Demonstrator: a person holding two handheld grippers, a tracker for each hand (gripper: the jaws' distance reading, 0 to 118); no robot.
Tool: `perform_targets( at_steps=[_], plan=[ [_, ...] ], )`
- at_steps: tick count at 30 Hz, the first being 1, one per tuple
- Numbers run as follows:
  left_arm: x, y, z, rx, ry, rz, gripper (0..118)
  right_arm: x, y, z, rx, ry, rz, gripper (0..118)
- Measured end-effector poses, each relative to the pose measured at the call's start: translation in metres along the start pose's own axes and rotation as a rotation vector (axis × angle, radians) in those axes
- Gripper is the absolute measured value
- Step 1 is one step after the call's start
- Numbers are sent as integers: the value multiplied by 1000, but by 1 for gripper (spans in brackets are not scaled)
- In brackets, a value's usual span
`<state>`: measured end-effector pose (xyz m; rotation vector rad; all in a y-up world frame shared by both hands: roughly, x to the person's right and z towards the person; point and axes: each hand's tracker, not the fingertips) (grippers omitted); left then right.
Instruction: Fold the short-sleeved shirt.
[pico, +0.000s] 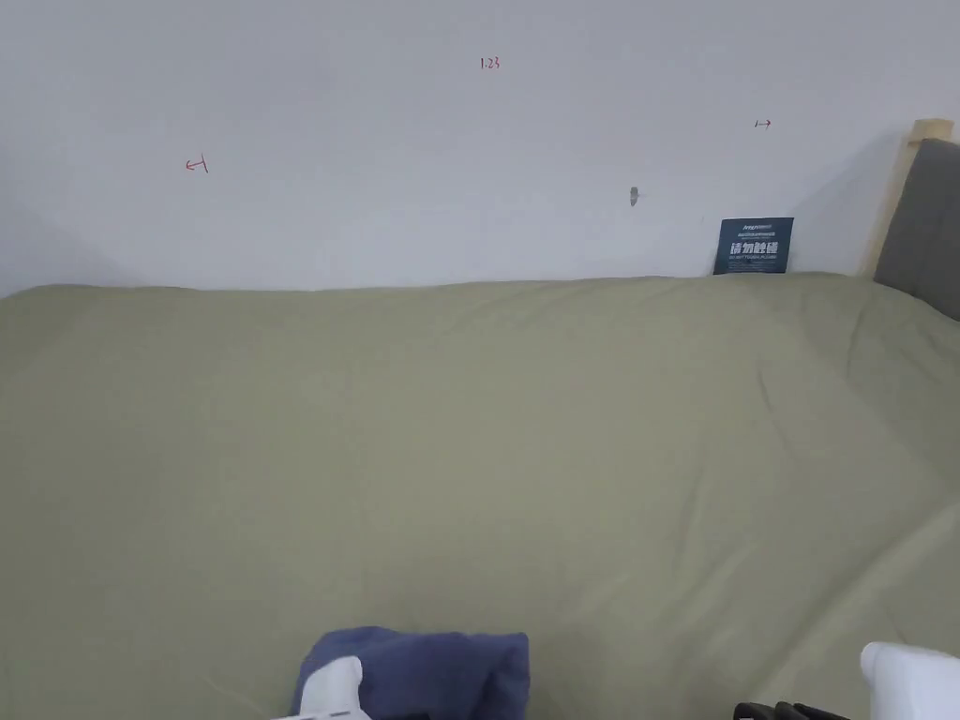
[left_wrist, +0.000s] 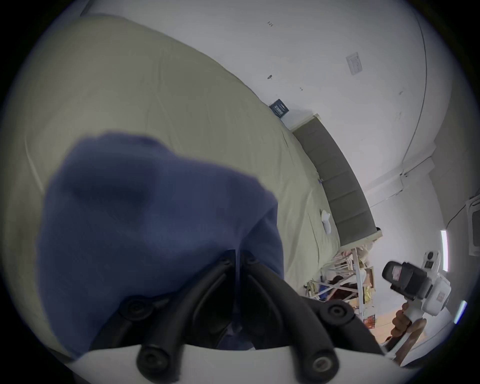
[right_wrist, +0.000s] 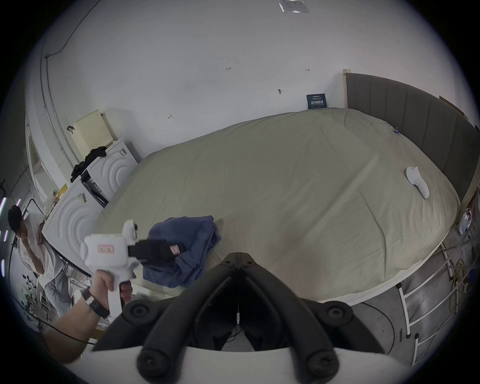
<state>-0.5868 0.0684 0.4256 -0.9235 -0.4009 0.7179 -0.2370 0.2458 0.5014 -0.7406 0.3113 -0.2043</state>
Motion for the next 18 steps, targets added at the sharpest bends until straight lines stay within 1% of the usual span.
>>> perform_targets(
  at_steps=[4, 7, 9, 11, 12, 13, 14, 15, 16, 17, 18],
  plan=[
    [17, -23, -15, -6, -21, -13, 3, -1, 1, -5, -5, -6, -3, 2],
    [30, -36, -22, -6, -69, -8, 3, -2, -1, -11, -15, 6, -9, 2],
    [33, -41, -30, -41, -106, -2, 3, -3, -1, -17, -29, 14, -9, 2],
    [37, -39, -21, -29, -79, -10, 3, -5, 1, -24, -43, 19, 6, 2],
    [39, -35, -10, 6, -88, -22, 3, -6, 3, -28, -42, 27, 15, 2],
    [41, -28, 4, 45, -112, -20, 3, -7, 6, -32, -40, 46, 21, 2],
    [38, -18, 18, 86, -139, -28, 3, -8, 10, -40, -41, 81, 23, 2],
    [38, -7, 37, 113, -133, -50, 3, -10, 14, -50, -49, 130, 21, 2],
    [38, 2, 55, 148, -91, -79, 3, -12, 17, -61, -60, 172, 14, 2],
    [36, 11, 77, 205, -20, -140, 3, -15, 21, -76, -82, 229, 9, 2],
    [33, 22, 100, 239, 51, -184, 3, -19, 23, -94, -102, 309, -3, 2]
  ],
)
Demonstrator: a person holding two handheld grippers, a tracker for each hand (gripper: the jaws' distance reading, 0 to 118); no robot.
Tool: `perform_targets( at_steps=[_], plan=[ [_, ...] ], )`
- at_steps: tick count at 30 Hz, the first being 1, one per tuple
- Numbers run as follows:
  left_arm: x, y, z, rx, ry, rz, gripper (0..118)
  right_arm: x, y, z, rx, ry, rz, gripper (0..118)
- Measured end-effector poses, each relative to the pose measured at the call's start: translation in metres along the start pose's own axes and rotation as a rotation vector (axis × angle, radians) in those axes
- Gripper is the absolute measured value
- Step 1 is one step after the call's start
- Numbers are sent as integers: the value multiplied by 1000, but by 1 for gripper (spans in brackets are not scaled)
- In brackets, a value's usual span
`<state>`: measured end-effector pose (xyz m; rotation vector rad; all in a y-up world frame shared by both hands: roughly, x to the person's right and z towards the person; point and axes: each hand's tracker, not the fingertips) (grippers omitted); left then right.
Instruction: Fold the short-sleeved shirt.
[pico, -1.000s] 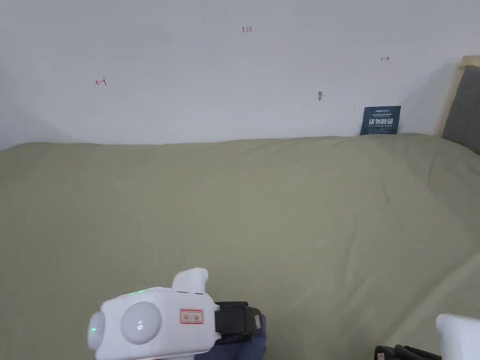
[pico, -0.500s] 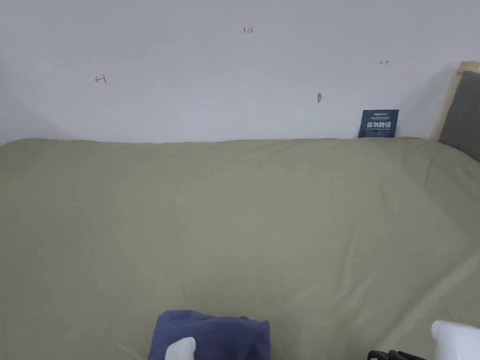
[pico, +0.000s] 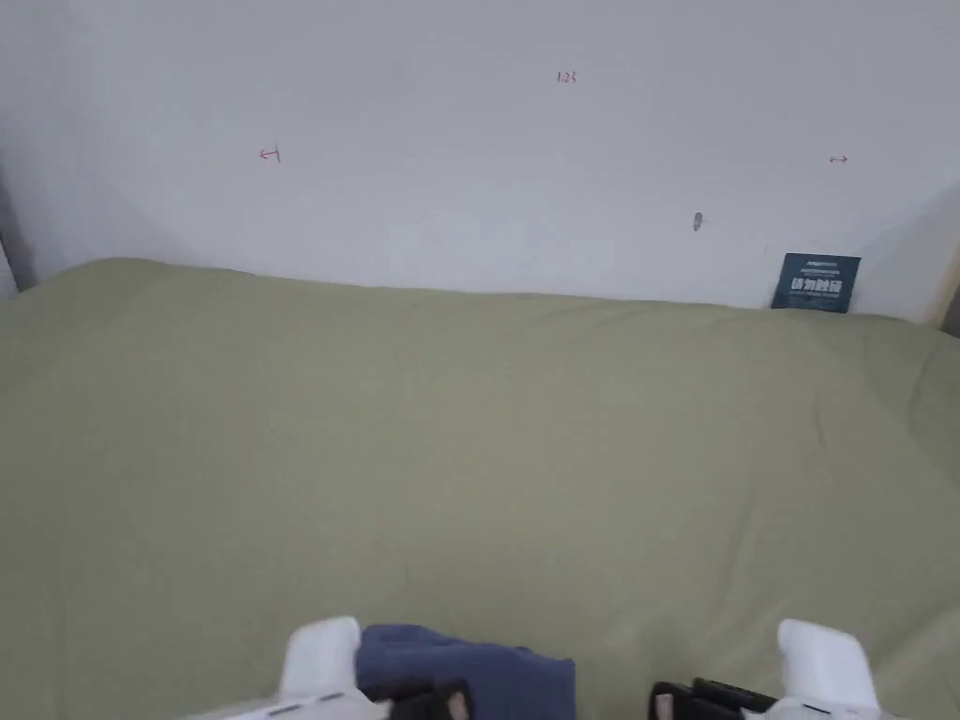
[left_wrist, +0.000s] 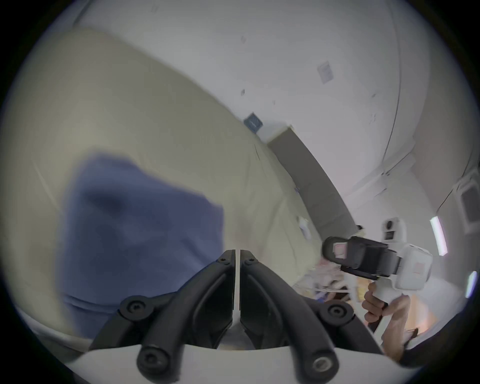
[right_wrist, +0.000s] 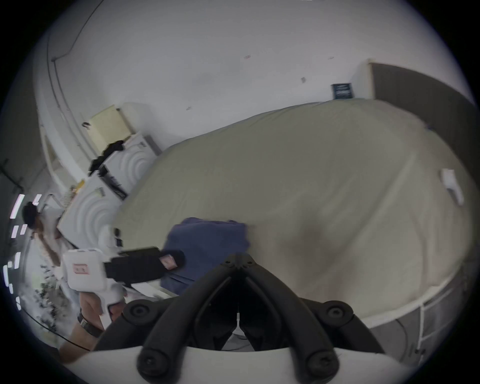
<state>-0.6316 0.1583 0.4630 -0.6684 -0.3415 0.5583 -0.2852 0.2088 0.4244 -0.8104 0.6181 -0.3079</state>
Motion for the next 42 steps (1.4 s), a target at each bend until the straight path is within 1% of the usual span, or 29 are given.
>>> perform_targets(
  at_steps=[1, 2, 4, 6, 7, 8, 10, 12, 13, 14, 15, 19, 20, 21, 24, 25, 26, 27, 28, 30, 31, 32, 33, 36, 37, 38, 39, 40, 42],
  plan=[
    [-7, 10, 14, 23, 47, -25, 3, 3, 2, -16, -14, 65, -16, 2],
    [-15, 19, 30, 48, 103, -41, 3, 7, 4, -37, -49, 158, -41, 2],
    [-23, 32, 56, 79, 238, -87, 3, 14, 2, -79, -104, 318, -109, 2],
    [-37, 37, 74, 90, 301, -79, 3, 29, -8, -124, -188, 494, -233, 2],
    [-43, 38, 80, 88, 309, -63, 3, 34, -15, -141, -219, 519, -280, 2],
    [-44, 39, 82, 89, 309, -49, 3, 40, -21, -156, -245, 530, -301, 2],
    [-56, 35, 86, 87, 301, 10, 3, 55, -35, -179, -296, 528, -367, 1],
    [-71, 29, 82, 72, 293, 75, 3, 79, -50, -194, -347, 541, -473, 1],
    [-76, 27, 80, 59, 294, 88, 3, 87, -55, -193, -341, 536, -515, 1],
    [-80, 24, 77, 40, 294, 101, 3, 96, -59, -192, -311, 575, -557, 1],
    [-83, 22, 73, 21, 286, 120, 3, 106, -61, -189, -285, 582, -580, 1],
    [-88, 22, 52, -43, 278, 134, 3, 110, -61, -175, -277, 562, -567, 1],
    [-93, 20, 44, -63, 256, 133, 5, 107, -59, -174, -286, 551, -536, 1],
    [-94, 20, 35, -89, 196, 149, 12, 105, -56, -176, -289, 544, -512, 1],
    [-97, 14, 8, -138, 22, 233, 88, 101, -52, -175, -300, 531, -484, 1],
    [-99, 11, -1, -148, -26, 257, 103, 102, -52, -176, -302, 527, -476, 1],
    [-102, 7, -10, -164, -74, 287, 103, 103, -52, -177, -302, 527, -475, 1],
    [-105, 2, -20, -182, -78, 326, 103, 102, -52, -176, -302, 526, -476, 1],
    [-108, -4, -26, -205, -48, 347, 103, 102, -53, -176, -301, 524, -476, 1],
    [-117, -17, -35, -231, 93, 354, 102, 103, -53, -176, -297, 520, -468, 1],
    [-120, -21, -37, -204, 52, 348, 103, 102, -53, -176, -297, 519, -466, 1],
    [-115, -24, -34, -125, -11, 362, 103, 102, -53, -176, -298, 515, -464, 1],
    [-116, -26, -34, -109, -45, 417, 103, 102, -53, -177, -298, 518, -466, 1],
    [-112, -27, -38, -125, -142, 539, 103, 103, -53, -177, -299, 524, -473, 2],
    [-108, -27, -40, -144, -157, 548, 99, 101, -53, -176, -295, 524, -470, 2],
    [-103, -27, -43, -188, -93, 516, 83, 100, -53, -175, -291, 520, -465, 2],
    [-97, -26, -44, -200, 39, 377, 54, 100, -53, -174, -287, 513, -461, 2],
    [-98, -23, -47, -212, 61, 315, 29, 98, -54, -174, -287, 516, -458, 2],
    [-100, -16, -44, -205, 10, 372, 29, 94, -53, -172, -276, 505, -438, 2]
  ],
)
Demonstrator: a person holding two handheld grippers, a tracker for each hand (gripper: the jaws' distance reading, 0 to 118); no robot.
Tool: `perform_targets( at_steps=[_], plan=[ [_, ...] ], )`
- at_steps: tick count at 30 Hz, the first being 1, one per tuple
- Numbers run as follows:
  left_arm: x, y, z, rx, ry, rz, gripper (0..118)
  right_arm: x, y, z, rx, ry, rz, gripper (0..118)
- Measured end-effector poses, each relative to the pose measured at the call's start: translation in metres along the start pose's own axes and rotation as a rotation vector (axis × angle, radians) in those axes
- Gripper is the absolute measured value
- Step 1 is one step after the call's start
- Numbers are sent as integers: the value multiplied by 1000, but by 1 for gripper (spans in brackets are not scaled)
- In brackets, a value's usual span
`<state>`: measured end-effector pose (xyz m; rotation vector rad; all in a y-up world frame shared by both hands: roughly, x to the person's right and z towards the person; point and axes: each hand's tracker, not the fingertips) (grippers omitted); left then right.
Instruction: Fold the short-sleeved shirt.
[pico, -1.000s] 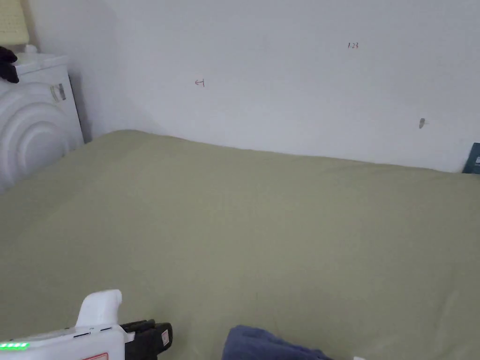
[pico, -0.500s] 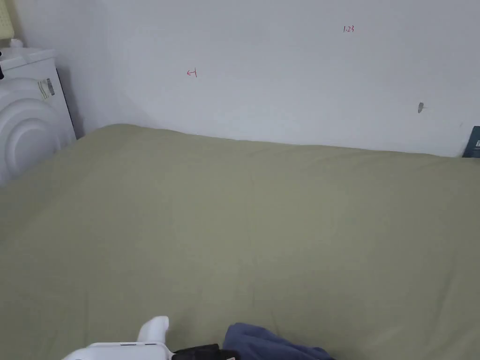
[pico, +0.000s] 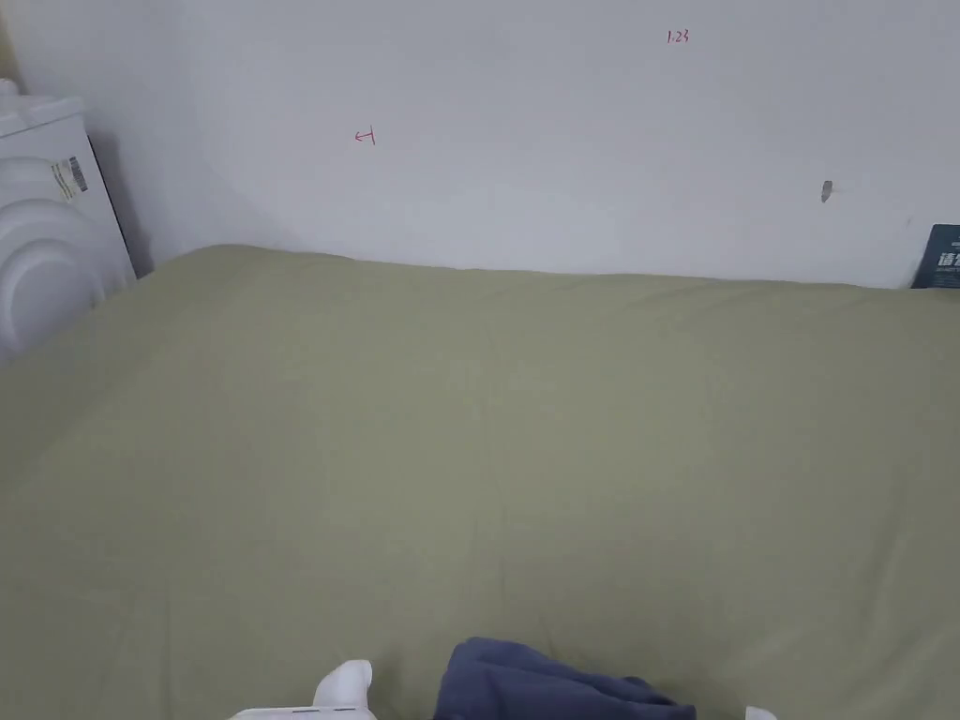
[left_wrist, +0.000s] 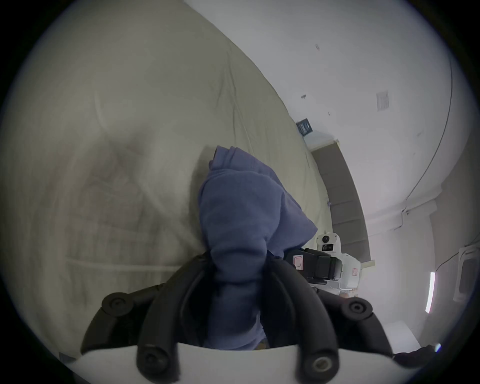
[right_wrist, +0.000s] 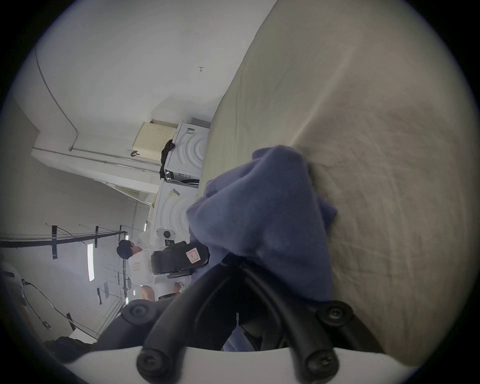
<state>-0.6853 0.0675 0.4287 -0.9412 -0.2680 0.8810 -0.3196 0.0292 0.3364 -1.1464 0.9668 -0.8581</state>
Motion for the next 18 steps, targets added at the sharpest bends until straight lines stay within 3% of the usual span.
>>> perform_targets(
  at_steps=[2, 8, 12, 18],
  plan=[
    [3, 4, 3, -23, 22, -42, 29, -6, 0, -1, 1, -21, 20, 2],
    [-5, 28, 35, -48, 64, -98, 29, -43, -3, 2, 46, -116, 223, 1],
    [-27, 51, 90, -55, 119, -102, 29, -54, -2, 7, 77, -117, 241, 1],
    [-105, 109, 192, -8, 333, -103, 29, -66, -6, 13, 123, -147, 260, 1]
  ],
)
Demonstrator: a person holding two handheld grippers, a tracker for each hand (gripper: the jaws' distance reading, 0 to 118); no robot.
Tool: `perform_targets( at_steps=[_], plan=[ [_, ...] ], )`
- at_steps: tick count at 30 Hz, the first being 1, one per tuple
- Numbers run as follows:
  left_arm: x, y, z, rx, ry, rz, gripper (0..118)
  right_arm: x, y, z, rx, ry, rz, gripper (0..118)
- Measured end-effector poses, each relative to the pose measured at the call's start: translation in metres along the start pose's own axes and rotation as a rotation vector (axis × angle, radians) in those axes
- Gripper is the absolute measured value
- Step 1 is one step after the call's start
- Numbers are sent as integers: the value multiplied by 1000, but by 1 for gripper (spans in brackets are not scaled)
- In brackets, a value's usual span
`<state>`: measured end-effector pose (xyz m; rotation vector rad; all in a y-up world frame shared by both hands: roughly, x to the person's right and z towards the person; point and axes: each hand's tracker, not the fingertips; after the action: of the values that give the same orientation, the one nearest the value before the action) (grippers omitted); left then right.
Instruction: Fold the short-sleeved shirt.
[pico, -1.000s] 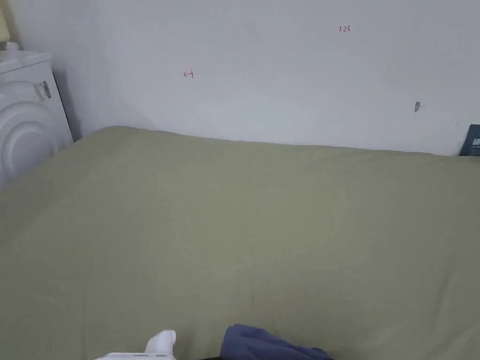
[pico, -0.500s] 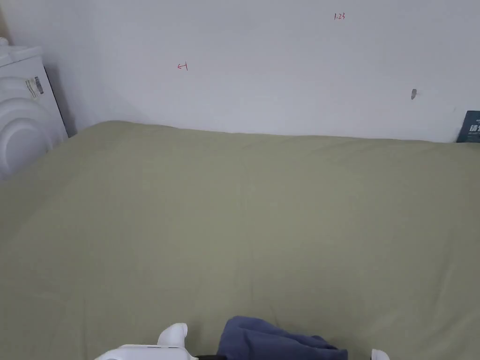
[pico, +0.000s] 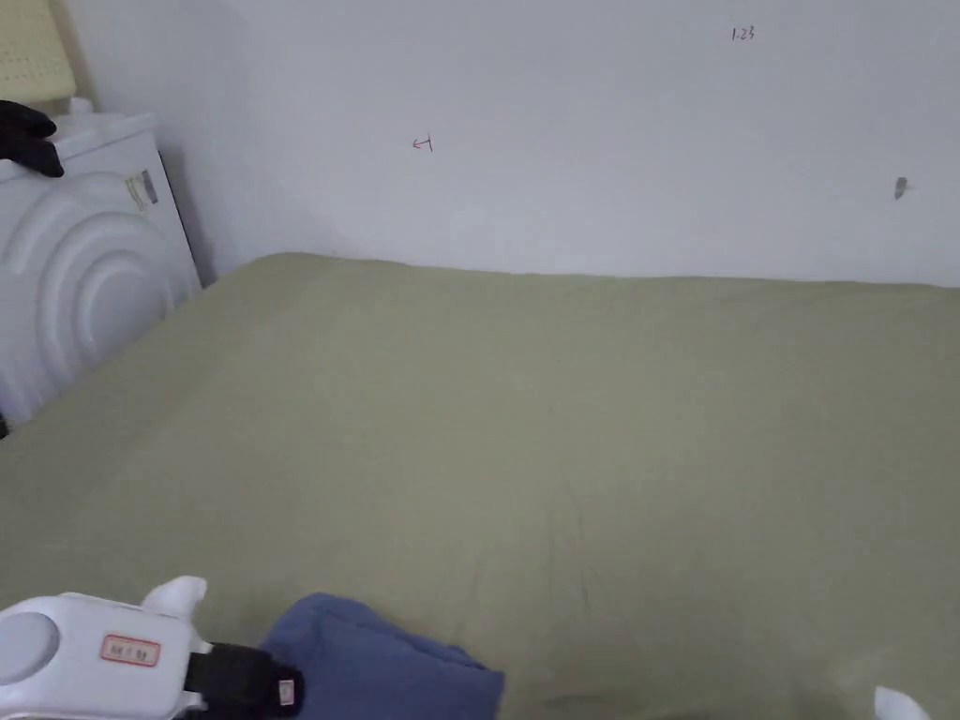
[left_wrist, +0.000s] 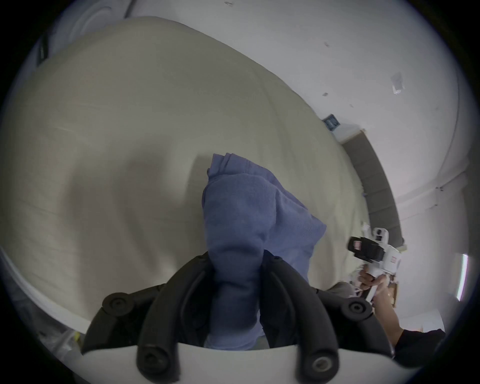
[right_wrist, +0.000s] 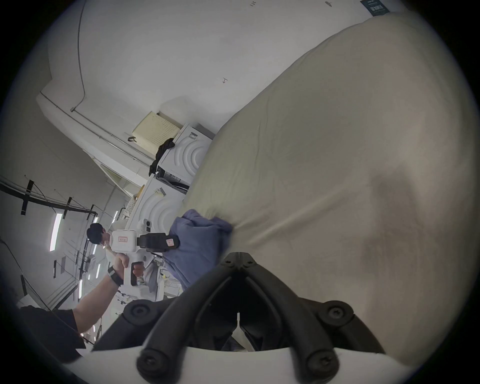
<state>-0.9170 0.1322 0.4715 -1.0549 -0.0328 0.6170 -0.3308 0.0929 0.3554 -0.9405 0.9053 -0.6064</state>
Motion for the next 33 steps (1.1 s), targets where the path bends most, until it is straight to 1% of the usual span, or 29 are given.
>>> perform_targets(
  at_steps=[3, 7, 9, 13, 18, 20, 21, 22, 23, 24, 26, 28, 30, 31, 33],
  plan=[
    [-53, 18, 33, 20, 109, 0, 29, -7, -2, 1, -4, -32, 26, 1],
    [-91, 32, 65, 14, 304, -26, 29, -13, -4, 4, -25, -94, 51, 1],
    [-96, 29, 72, -11, 374, -30, 29, -16, -4, 7, -23, -112, 59, 1],
    [-111, 28, 70, -48, 406, -63, 29, -20, -4, 9, -12, -126, 51, 1],
    [-123, 34, 66, -38, 396, -47, 29, -31, -4, 9, -19, -122, 74, 2],
    [-110, 35, 78, -17, 400, -79, 30, -36, -3, 13, -20, -124, 90, 2],
    [-101, 37, 86, -11, 424, -92, 39, -38, -3, 17, -18, -124, 94, 2],
    [-94, 39, 95, 9, 475, -107, 58, -40, -2, 21, -17, -122, 100, 2],
    [-86, 42, 107, 35, 529, -114, 70, -43, -1, 25, -11, -127, 112, 2],
    [-55, 33, 125, 76, 591, -122, 72, -47, 2, 30, -10, -138, 124, 2],
    [-31, 31, 148, 155, 675, -124, 72, -54, 6, 41, 1, -173, 160, 2],
    [-12, 33, 165, 205, 732, -166, 72, -61, 11, 52, 10, -222, 204, 2],
    [21, 26, 171, 261, 813, -221, 72, -71, 16, 66, 28, -305, 249, 2],
    [39, 21, 170, 285, 814, -238, 72, -75, 18, 72, 38, -338, 271, 2],
    [84, 7, 162, 359, 758, -253, 72, -84, 24, 83, 52, -467, 323, 2]
  ],
)
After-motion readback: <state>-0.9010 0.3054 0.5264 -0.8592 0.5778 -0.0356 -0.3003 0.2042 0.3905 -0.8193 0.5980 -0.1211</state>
